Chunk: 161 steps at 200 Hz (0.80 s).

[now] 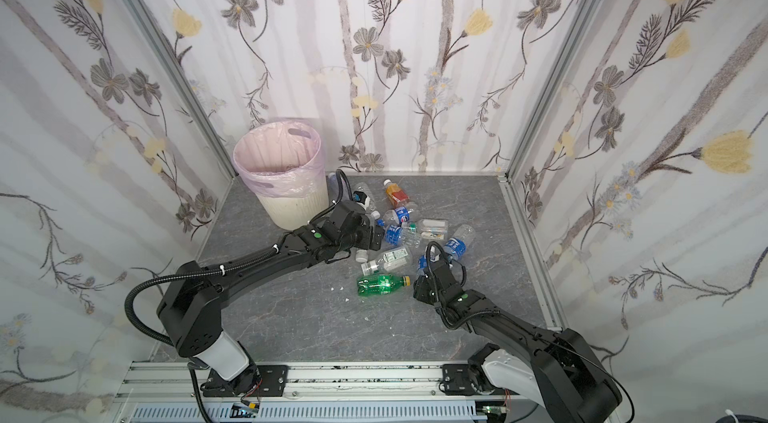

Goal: Throw the plastic bottles in the bin

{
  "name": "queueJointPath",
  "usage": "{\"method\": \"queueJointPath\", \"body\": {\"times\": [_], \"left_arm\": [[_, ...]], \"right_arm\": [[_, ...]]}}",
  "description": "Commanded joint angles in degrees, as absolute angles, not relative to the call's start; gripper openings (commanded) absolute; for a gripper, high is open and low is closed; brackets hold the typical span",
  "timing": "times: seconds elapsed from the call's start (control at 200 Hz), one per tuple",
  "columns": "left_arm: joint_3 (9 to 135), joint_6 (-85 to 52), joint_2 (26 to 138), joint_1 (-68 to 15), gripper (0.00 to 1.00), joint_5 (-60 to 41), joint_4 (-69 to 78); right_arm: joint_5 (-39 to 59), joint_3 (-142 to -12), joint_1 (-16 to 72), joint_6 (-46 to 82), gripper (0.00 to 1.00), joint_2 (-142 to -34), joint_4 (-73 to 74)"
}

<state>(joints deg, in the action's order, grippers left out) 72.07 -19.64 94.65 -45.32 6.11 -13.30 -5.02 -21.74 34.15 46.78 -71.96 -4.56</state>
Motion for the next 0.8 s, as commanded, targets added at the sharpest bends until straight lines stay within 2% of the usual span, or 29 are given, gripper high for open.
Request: {"method": "queueJointPath", "body": {"times": [0.0, 0.33, 0.799], "left_arm": [[73.25, -22.59, 93.97, -44.81, 1.0, 0.19, -13.97], [78.83, -29.01, 95.85, -43.18, 1.0, -15.36, -13.81], [84.24, -36.62, 98.69, -40.95, 1.0, -23.72, -12.24]], "right_arm": [[-4.92, -22.7, 34.19, 45.95, 0.55, -70.75, -3.57], [-4.4, -27.92, 34.24, 43.36, 0.55, -68.52, -6.42], [0.83, -38.5, 34.31, 38.1, 0.55, -71.75, -4.75]]}}
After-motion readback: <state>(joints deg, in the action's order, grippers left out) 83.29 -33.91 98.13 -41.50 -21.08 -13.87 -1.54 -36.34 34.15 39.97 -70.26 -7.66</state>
